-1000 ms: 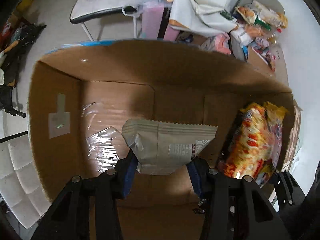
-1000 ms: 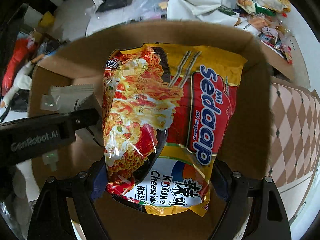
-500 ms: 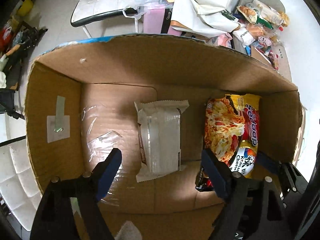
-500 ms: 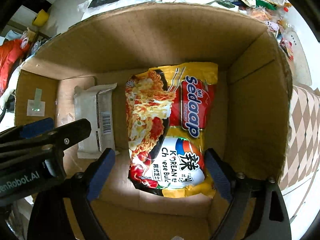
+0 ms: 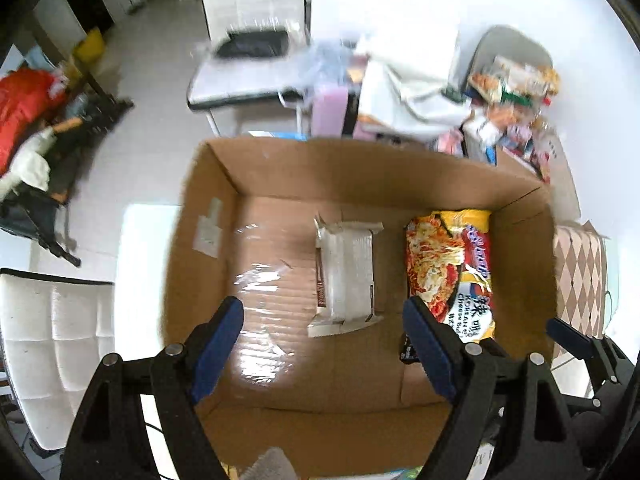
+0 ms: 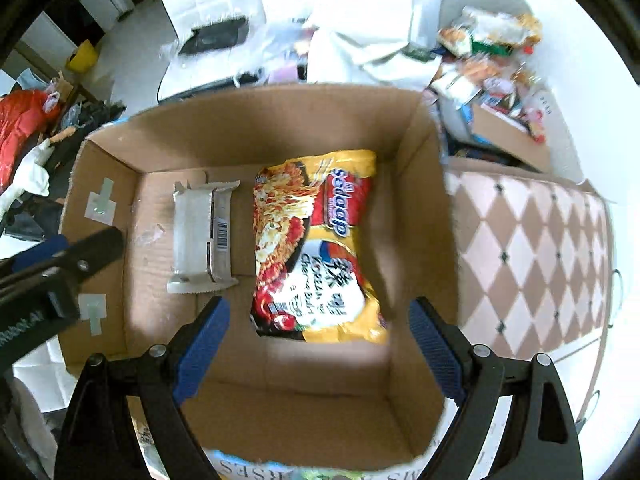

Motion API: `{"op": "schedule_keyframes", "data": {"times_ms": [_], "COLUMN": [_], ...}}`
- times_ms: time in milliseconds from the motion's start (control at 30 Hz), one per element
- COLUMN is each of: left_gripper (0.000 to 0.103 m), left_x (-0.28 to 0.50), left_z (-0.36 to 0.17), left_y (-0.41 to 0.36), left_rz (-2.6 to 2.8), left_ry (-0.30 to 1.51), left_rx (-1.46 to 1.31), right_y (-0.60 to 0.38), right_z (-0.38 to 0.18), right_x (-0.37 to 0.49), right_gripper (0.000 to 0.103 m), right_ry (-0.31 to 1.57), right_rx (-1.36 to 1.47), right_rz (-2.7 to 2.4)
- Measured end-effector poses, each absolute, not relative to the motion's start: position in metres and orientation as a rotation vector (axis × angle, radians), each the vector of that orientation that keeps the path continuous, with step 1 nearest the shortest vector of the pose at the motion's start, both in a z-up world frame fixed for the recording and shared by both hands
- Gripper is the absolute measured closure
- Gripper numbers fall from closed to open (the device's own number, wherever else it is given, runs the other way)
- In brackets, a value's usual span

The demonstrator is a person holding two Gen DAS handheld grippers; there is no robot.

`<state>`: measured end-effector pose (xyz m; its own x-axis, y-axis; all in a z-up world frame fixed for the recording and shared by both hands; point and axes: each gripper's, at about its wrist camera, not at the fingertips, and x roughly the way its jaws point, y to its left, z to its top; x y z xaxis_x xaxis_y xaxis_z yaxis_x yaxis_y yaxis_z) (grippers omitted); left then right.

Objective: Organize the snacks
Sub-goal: 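Carry both packs into the cardboard box and open both grippers, then move both grippers back over the snacks on the table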

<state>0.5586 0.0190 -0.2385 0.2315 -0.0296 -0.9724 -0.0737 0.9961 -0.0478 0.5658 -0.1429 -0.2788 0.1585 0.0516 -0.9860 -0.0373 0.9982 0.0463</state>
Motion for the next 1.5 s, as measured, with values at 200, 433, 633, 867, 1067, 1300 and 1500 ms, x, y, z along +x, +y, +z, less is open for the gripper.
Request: {"op": "schedule_keyframes", "data": {"times_ms": [200,433,633,867,1067,1300,1500], "left_gripper": [0.022,0.022,0.022,0.022,0.022,0.022,0.022], "left_x": [0.52,0.474,0.438,0.397,0.355,0.308,0.267], "left_z": [-0.203,-0.171,-0.139,-0.119,-0.133,-0.189,-0.258], "left_y": [0.017,0.018,0.018,0.021,0.028,0.047,0.077], "left_rz": [0.041,0.04,0.047,0.06,0.08,0.159,0.267], "left_ry": [1.244,1.188,1.134,1.114,1.169,1.322,1.502], "left_rx": [-0.064,-0.071,-0.072,-0.09,-0.12,-0.189,-0.316], "right_y": [-0.149,-0.148,-0.149,-0.15,-0.155,-0.162,-0.158], "right_z": [-0.235,-0.19,-0.161,-0.142,-0.153,-0.209,-0.275], "right_x": [0.529,0.487,0.454,0.412,0.37,0.334,0.302], "right_gripper": [0.01,0.01,0.01,0.01,0.01,0.01,0.01], "right_ry": [1.323,1.238,1.203,1.204,1.272,1.428,1.594], "right_rx": [0.011,0.01,0.038,0.077,0.108,0.182,0.217], "right_rz": [0.05,0.061,0.085,0.116,0.143,0.137,0.145]}}
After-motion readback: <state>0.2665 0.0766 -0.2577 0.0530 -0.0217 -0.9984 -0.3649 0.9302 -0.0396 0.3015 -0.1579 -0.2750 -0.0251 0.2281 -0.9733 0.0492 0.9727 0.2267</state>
